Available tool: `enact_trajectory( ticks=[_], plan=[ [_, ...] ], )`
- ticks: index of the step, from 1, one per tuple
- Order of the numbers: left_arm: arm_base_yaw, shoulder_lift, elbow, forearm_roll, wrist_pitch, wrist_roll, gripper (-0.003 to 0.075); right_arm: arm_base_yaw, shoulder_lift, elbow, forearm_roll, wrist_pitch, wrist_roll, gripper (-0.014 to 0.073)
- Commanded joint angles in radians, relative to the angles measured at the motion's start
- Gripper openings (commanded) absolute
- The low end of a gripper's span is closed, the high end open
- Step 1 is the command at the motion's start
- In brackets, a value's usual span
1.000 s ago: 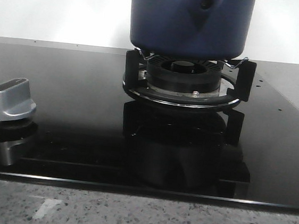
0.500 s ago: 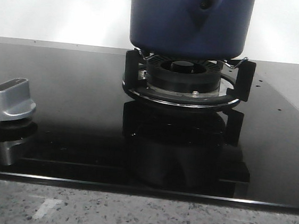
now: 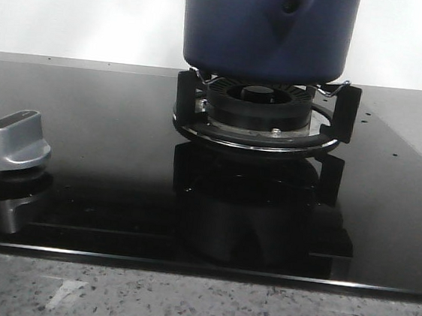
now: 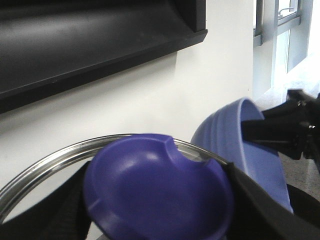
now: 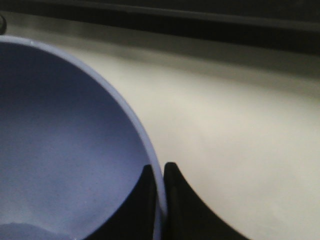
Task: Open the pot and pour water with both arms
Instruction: 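Lift the blue bowl with the right gripper toward the saucepan, then tilt the blue bowl with the right gripper, pouring water into the saucepan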
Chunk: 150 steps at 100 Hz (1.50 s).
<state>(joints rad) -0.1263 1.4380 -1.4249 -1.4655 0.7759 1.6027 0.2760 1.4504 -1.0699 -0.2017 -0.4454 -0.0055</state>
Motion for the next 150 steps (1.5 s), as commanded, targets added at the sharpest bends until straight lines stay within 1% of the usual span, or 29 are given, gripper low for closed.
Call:
enact_trajectory(
  ticks=[1, 21, 41, 50, 63, 68, 79, 86, 116, 150],
  plan=[
    [0.002, -0.040, -0.039, -0.084, -0.007, -0.010, 0.0347, -0.007, -0.034, -0.029, 0.007, -0.143, -0.068, -0.0046],
    [0.002, -0.040, -0.039, -0.109, -0.007, -0.010, 0.0347, -0.017, -0.034, -0.029, 0.008, -0.167, -0.079, -0.0046],
    [0.002, -0.040, -0.039, -0.109, -0.011, -0.010, 0.0347, -0.034, -0.034, -0.027, 0.043, -0.185, -0.081, -0.0046],
    [0.002, -0.040, -0.039, -0.109, -0.014, -0.010, 0.0347, -0.034, -0.034, 0.004, 0.050, -0.260, -0.086, -0.0046],
    [0.002, -0.040, -0.039, -0.109, -0.028, -0.010, 0.0347, -0.034, -0.034, 0.068, 0.101, -0.412, -0.143, -0.0046],
    [0.002, -0.040, -0.039, -0.111, -0.035, -0.010, 0.0347, -0.034, -0.034, 0.087, 0.123, -0.445, -0.163, -0.0046],
    [0.002, -0.040, -0.039, -0.111, -0.035, -0.010, 0.0347, -0.034, -0.034, 0.114, 0.129, -0.509, -0.220, -0.0046],
    [0.002, -0.040, -0.039, -0.111, -0.035, -0.010, 0.0347, -0.034, -0.034, 0.126, 0.129, -0.551, -0.226, -0.0046],
    [0.002, -0.040, -0.039, -0.111, -0.035, -0.010, 0.0347, -0.034, -0.034, 0.128, 0.141, -0.666, -0.226, -0.0046],
    [0.002, -0.040, -0.039, -0.111, -0.035, -0.010, 0.0347, -0.034, -0.034, 0.128, 0.141, -0.712, -0.226, -0.0046]
  ],
)
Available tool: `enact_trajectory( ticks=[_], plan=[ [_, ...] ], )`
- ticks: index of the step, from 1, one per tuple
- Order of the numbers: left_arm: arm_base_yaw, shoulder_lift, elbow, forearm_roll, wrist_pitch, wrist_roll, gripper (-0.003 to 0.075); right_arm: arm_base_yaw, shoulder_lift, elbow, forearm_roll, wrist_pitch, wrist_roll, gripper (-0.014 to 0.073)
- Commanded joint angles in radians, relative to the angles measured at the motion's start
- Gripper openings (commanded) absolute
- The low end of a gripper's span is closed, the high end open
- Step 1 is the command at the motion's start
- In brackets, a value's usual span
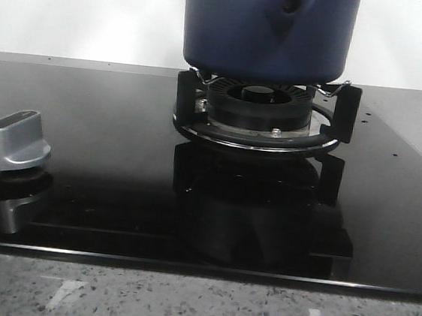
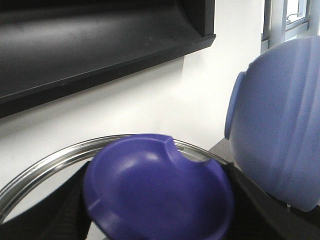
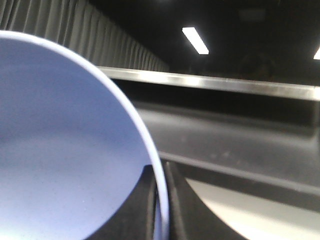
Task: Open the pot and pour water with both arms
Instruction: 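Tilt the blue bowl with the right gripper, pouring water into the saucepan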
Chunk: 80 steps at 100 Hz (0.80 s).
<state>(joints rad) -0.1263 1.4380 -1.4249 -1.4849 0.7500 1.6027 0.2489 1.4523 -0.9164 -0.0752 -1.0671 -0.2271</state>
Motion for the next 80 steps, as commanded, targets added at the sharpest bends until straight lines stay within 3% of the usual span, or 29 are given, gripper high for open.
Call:
enact_trajectory(
  ticks=[1, 80],
  plan=[
    [0.002, -0.040, -0.039, -0.091, -0.009, -0.010, 0.0347, -0.007, -0.036, -0.025, 0.015, -0.091, -0.004, -0.0046],
    [0.002, -0.040, -0.039, -0.097, -0.003, -0.010, 0.0347, -0.007, -0.046, -0.025, 0.056, -0.017, -0.004, -0.0046]
  ],
)
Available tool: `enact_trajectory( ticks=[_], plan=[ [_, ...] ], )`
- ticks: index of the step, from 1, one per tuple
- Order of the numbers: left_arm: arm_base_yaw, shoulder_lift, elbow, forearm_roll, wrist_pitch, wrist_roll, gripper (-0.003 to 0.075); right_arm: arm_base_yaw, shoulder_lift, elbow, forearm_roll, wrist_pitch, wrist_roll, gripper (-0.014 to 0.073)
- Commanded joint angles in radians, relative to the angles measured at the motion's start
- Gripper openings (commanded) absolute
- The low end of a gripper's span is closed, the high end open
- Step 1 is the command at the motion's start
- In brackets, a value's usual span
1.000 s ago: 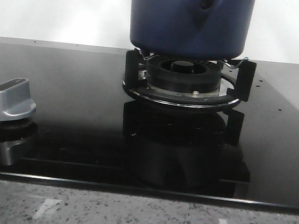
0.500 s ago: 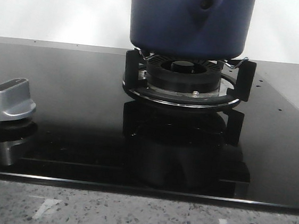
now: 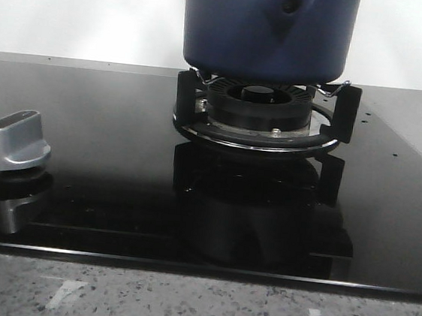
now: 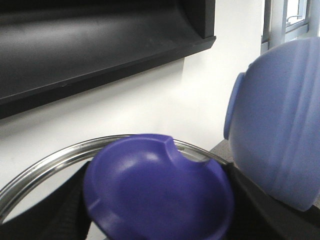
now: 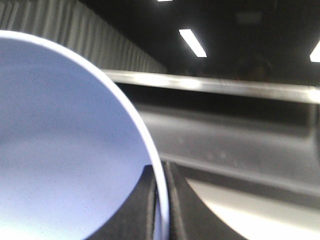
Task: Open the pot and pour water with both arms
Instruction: 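Tilt the blue bowl with the right gripper, pouring water into the saucepan, then lower the empty bowl onto the counter and open the right gripper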
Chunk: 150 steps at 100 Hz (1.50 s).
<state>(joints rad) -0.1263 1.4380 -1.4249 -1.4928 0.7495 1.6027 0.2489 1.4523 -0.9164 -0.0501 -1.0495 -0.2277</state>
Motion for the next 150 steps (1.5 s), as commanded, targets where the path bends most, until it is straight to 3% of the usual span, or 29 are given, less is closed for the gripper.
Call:
enact_trajectory(
  ticks=[1, 14, 33, 59, 73, 81, 94, 150],
  plan=[
    [0.002, -0.040, -0.039, -0.089, -0.003, -0.010, 0.0347, -0.007, -0.046, -0.028, 0.037, -0.026, -0.004, -0.0046],
    [0.000, -0.040, -0.039, -0.094, 0.024, -0.010, 0.0347, -0.007, -0.092, -0.051, 0.116, 0.147, -0.006, -0.0046],
    [-0.030, -0.040, -0.039, -0.109, 0.059, -0.010, 0.0347, -0.069, -0.192, -0.169, 0.268, 0.682, -0.050, -0.0046],
    [-0.161, -0.018, -0.039, -0.139, 0.041, -0.010, 0.0347, -0.367, -0.220, -0.399, 0.299, 1.576, -0.035, -0.0046],
    [-0.222, 0.011, -0.039, -0.143, 0.039, -0.010, 0.0347, -0.548, -0.186, -0.410, 0.299, 1.854, 0.016, -0.0046],
    [-0.248, 0.021, -0.039, -0.148, 0.037, -0.010, 0.0347, -0.617, -0.152, -0.397, 0.299, 1.931, 0.016, -0.0046],
    [-0.275, 0.021, -0.039, -0.152, 0.027, 0.019, 0.0347, -0.668, -0.112, -0.356, 0.299, 1.933, 0.018, -0.0046],
    [-0.280, 0.021, -0.039, -0.152, 0.020, 0.019, 0.0347, -0.668, -0.005, -0.265, 0.303, 1.867, 0.018, -0.0046]
  ],
)
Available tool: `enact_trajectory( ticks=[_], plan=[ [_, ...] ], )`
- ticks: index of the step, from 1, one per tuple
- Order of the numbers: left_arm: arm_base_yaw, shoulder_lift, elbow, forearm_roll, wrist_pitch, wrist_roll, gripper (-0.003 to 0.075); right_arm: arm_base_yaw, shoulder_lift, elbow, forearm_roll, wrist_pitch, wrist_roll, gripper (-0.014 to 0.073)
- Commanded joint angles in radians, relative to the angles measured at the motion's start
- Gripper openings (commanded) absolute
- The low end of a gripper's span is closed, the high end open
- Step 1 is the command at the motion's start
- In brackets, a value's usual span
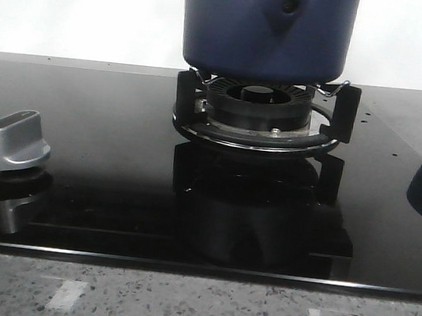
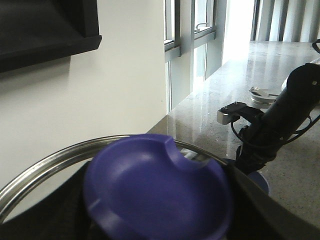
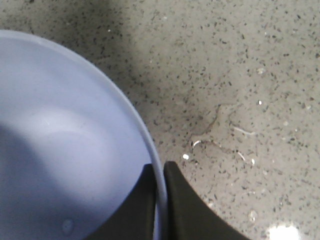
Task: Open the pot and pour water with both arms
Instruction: 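Lower the empty bowl onto the counter and open the right gripper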
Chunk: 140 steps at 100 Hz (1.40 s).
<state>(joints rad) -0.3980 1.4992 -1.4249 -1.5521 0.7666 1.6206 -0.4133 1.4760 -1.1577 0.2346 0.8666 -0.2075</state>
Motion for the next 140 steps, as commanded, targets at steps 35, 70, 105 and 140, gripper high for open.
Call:
enact_trajectory(
  ticks=[35, 70, 105, 140],
  plan=[
    [-0.009, -0.040, -0.039, -0.091, 0.003, 0.001, 0.0347, -0.006, -0.038, -0.035, 0.018, -0.031, 0.014, 0.0246],
    [-0.022, -0.034, -0.039, -0.053, 0.006, 0.001, 0.0347, -0.006, -0.187, -0.193, 0.044, 0.068, 0.014, 0.0258],
    [-0.057, 0.076, -0.039, -0.080, 0.002, 0.009, 0.0347, -0.004, -0.352, -0.199, 0.094, 0.114, 0.014, 0.0258],
    [-0.057, 0.154, -0.040, -0.142, 0.006, 0.080, 0.0347, -0.002, -0.373, -0.199, 0.104, 0.139, 0.014, 0.0258]
  ],
)
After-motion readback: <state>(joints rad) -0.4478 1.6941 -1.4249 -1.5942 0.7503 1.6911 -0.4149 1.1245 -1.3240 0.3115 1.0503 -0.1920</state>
